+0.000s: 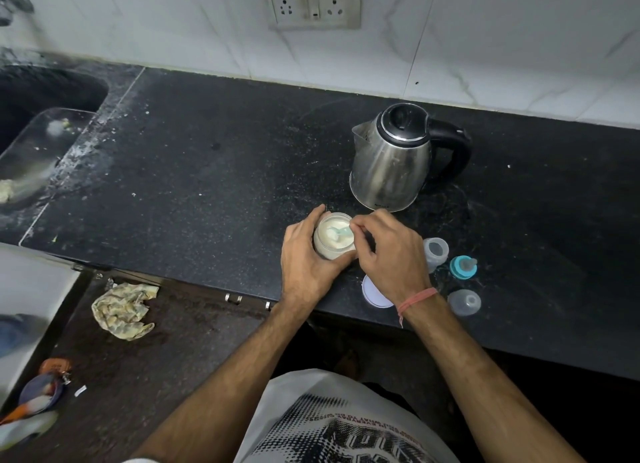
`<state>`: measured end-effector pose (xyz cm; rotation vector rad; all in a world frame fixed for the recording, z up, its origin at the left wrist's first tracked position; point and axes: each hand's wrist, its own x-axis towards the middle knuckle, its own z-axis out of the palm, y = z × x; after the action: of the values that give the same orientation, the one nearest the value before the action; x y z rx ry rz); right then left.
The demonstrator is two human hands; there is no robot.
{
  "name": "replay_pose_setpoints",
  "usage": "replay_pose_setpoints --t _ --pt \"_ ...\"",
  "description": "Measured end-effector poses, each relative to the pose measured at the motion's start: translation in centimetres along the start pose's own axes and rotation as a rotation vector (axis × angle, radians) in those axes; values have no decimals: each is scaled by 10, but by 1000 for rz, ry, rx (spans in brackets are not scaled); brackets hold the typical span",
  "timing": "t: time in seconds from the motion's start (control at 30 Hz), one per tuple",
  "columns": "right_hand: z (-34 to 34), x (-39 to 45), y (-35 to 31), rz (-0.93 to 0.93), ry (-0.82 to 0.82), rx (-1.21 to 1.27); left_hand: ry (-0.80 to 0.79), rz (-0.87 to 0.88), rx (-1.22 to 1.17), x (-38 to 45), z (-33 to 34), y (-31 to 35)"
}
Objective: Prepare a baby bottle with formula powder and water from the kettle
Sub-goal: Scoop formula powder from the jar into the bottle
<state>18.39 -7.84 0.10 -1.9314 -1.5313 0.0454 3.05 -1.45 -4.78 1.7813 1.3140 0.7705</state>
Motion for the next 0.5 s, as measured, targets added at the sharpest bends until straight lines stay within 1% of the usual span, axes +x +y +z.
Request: replay_pose_setpoints --t 0.07,0.13,0.2,0.37,0.5 --pt "3 -1 3 10 -7 13 2 1 1 0 0 0" --pt "4 -1 5 59 15 71 8 3 1 0 0 0" --pt "2 -1 6 65 34 80 12 7 4 0 1 -1" --pt "5 -6 14 -85 29 -5 13 12 -2 -1 1 0" --pt "8 -8 18 -164 21 -98 10 7 -4 -2 1 1"
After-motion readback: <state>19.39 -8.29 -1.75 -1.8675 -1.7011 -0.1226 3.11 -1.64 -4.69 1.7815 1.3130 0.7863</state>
